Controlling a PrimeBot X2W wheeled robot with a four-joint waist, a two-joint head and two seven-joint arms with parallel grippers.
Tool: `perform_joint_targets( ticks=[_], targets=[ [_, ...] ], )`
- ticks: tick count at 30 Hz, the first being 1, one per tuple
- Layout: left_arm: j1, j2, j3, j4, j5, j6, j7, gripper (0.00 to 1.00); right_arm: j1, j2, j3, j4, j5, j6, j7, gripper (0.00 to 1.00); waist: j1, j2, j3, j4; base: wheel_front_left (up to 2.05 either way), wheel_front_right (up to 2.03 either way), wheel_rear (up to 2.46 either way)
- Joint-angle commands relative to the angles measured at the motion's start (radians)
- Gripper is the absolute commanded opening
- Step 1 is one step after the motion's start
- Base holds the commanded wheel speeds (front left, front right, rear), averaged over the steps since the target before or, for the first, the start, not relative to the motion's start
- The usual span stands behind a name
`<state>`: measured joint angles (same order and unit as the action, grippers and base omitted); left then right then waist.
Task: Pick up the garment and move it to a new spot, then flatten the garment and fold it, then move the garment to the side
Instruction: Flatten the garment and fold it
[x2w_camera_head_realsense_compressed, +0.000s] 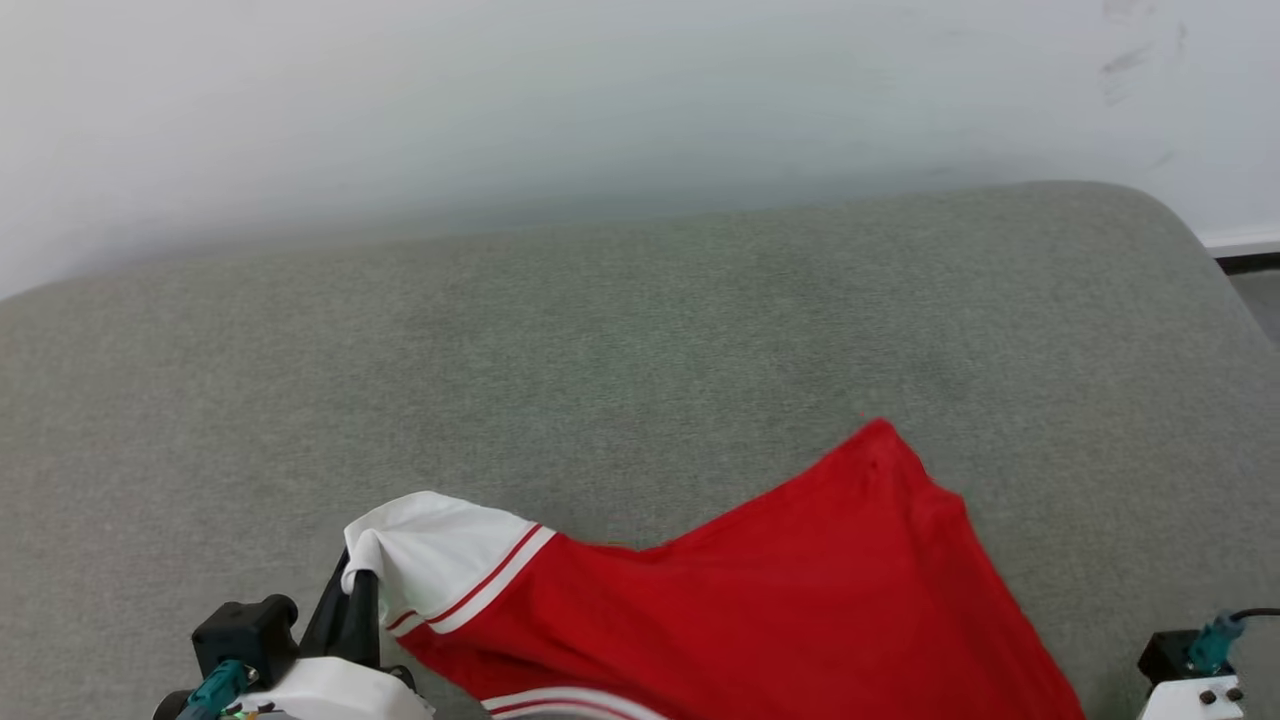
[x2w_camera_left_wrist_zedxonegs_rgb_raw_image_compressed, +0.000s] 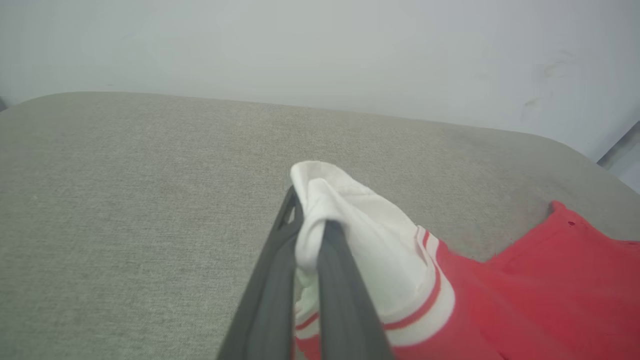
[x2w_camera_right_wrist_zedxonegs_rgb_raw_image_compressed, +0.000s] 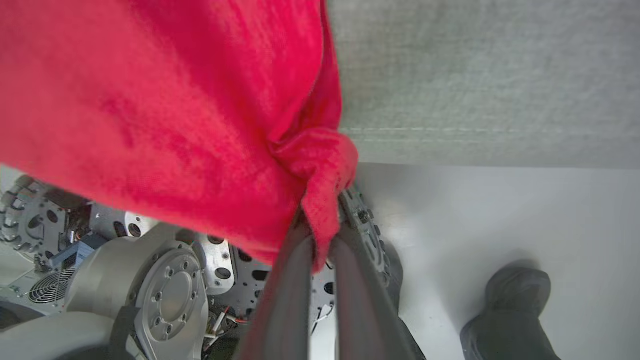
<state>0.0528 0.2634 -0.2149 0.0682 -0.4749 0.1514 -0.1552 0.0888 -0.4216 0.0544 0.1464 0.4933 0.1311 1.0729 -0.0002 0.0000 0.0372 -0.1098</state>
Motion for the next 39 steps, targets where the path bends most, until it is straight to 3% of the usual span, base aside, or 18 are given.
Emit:
perform_joint_targets(
  ticks=[1,5,9,10,11,12,13,14,17,21,29,39],
  targets=[
    [0.005,0.006,0.003,-0.009,-0.002,0.007,0.004,0.0,0.006,0.023,-0.022,-0.023,-0.005,-0.001,-0.041,1.0,0.0002,0.0,0.004,-0.012,0.0,0.0,0.0],
    [0.004,0.011,-0.001,-0.021,-0.002,0.011,0.018,0.0,-0.004,0.071,-0.059,-0.066,-0.023,-0.001,-0.215,1.0,0.0002,0.0,0.016,-0.022,0.0,0.0,0.0],
    [-0.012,0.014,-0.008,-0.033,0.002,0.012,0.026,0.0,-0.05,0.108,-0.11,-0.079,-0.051,-0.001,-0.487,1.0,0.0002,0.0,0.031,-0.018,0.0,0.0,0.0],
    [-0.012,0.014,-0.008,-0.033,0.002,0.012,0.026,0.0,-0.05,0.108,-0.11,-0.079,-0.051,-0.001,-0.487,1.0,0.0002,0.0,0.031,-0.018,0.0,0.0,0.0],
    [-0.023,0.016,-0.012,-0.042,0.004,0.013,0.028,0.0,-0.079,0.131,-0.13,-0.072,-0.051,-0.001,-0.623,1.0,0.0002,0.0,0.042,-0.013,0.0,0.0,0.0],
    [-0.027,0.017,-0.013,-0.046,0.005,0.014,0.031,0.0,-0.094,0.134,-0.13,-0.065,-0.054,-0.001,-0.677,1.0,0.0002,0.0,0.048,-0.01,0.0,0.0,0.0],
    [-0.027,0.017,-0.013,-0.046,0.005,0.014,0.031,0.0,-0.094,0.134,-0.13,-0.065,-0.054,-0.001,-0.677,1.0,0.0002,0.0,0.048,-0.01,0.0,0.0,0.0],
    [-0.04,0.017,-0.019,-0.056,0.01,0.014,0.034,0.0,-0.135,0.14,-0.127,-0.049,-0.04,-0.001,-0.764,1.0,0.0002,0.0,0.066,0.0,0.0,0.0,0.0],
    [-0.056,0.017,-0.024,-0.068,0.017,0.015,0.037,0.0,-0.179,0.134,-0.123,-0.016,-0.023,-0.001,-0.8,1.0,0.0002,0.0,0.086,0.012,0.0,0.0,0.0],
    [-0.096,0.009,-0.044,-0.094,0.031,0.01,0.041,0.0,-0.288,0.099,-0.085,0.049,0.014,-0.001,-0.739,1.0,0.0002,0.0,0.137,0.049,0.0,0.0,0.0],
    [-0.17,-0.023,-0.093,-0.114,0.055,0.0,0.028,0.0,-0.482,0.029,0.033,0.155,0.053,-0.001,-0.416,1.0,0.0002,0.0,0.23,0.126,0.0,0.0,0.0],
    [-0.229,-0.05,-0.127,-0.079,0.057,-0.018,0.008,0.0,-0.549,0.045,0.134,0.311,0.086,-0.001,-0.215,1.0,0.0002,0.0,0.294,0.189,0.0,0.0,0.0]
  ],
)
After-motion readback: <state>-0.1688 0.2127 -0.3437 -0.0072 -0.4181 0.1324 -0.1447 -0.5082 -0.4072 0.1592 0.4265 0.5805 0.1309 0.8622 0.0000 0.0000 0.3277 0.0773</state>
